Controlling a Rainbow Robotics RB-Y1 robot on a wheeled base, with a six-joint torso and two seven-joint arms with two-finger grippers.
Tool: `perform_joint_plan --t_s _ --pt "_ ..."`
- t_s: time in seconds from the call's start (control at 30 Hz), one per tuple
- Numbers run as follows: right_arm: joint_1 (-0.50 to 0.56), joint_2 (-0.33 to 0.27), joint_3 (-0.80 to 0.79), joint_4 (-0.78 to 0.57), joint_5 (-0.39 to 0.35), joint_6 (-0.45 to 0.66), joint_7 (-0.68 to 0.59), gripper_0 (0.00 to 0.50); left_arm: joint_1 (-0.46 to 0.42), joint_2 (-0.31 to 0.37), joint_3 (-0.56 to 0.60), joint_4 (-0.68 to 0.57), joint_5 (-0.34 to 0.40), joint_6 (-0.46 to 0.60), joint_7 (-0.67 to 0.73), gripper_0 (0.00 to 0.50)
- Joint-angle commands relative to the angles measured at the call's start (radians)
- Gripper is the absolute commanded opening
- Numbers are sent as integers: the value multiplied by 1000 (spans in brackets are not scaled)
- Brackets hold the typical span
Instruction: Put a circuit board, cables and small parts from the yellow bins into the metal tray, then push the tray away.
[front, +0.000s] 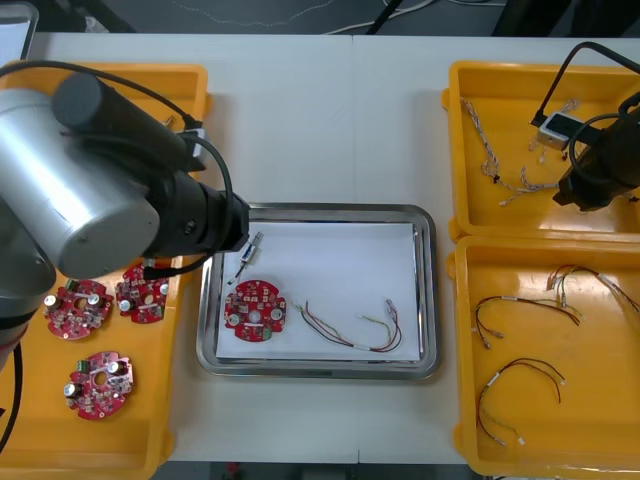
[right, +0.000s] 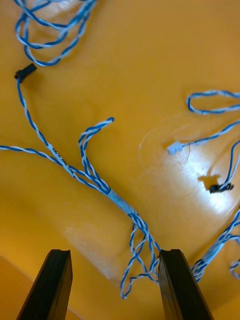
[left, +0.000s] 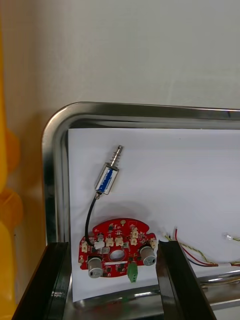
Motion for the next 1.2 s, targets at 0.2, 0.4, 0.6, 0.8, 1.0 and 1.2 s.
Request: perform_joint_plan --t_s 0.2,0.4,0.6,0.8,1.0,1.2 --pt "-75 -20 65 -8 -11 -76 94 500 -50 57 188 -16 62 113 28 500" --pt "-99 -17 106 26 -27 -107 113 500 -56 80 306 89 111 124 -43 500" --pt "-142 -6 109 163 -76 -128 209 500 -93 88 444 302 173 124 -127 500" --pt "-154 -3 118 198 -82 -128 263 500 -145 97 475 477 91 117 -123 500" --pt "-156 2 157 222 -88 -150 263 500 -145 114 500 538 4 107 -104 500" --pt "-156 14 161 255 -94 -164 271 500 -145 126 524 573 -54 102 -51 500"
